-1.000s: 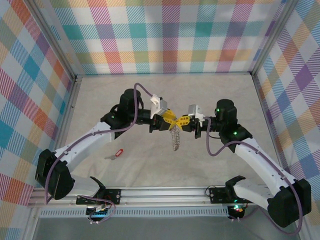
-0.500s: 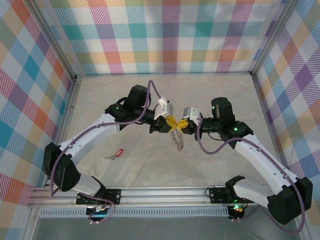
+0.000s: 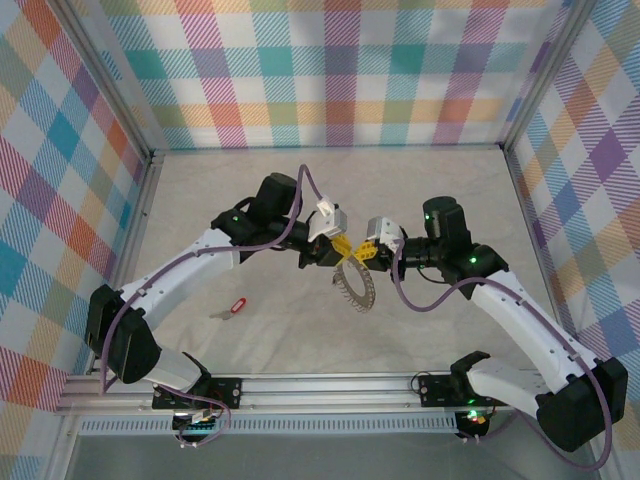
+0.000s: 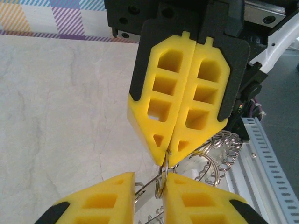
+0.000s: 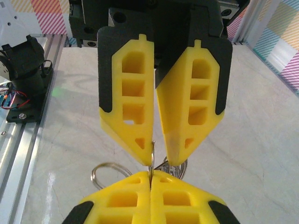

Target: Put the keys on the keyring

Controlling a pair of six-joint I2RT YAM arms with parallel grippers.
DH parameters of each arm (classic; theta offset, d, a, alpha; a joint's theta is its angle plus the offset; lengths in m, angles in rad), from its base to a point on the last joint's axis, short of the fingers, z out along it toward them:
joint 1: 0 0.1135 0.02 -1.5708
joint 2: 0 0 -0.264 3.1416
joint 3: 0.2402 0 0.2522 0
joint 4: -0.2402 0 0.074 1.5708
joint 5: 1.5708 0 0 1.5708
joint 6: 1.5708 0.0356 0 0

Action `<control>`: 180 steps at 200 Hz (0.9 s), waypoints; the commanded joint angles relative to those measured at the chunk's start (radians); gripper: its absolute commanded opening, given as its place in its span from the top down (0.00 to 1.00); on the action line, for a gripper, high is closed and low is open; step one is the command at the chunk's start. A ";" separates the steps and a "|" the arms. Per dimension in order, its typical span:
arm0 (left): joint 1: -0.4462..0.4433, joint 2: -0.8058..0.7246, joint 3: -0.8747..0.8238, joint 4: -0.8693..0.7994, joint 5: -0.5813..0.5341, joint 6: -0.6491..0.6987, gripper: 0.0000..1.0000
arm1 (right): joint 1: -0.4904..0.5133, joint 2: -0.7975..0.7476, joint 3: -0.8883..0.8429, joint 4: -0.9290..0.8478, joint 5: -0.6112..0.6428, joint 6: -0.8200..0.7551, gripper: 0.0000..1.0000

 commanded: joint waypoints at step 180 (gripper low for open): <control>-0.008 -0.076 -0.132 0.342 0.062 -0.139 1.00 | 0.001 -0.072 -0.113 0.359 -0.047 0.210 0.66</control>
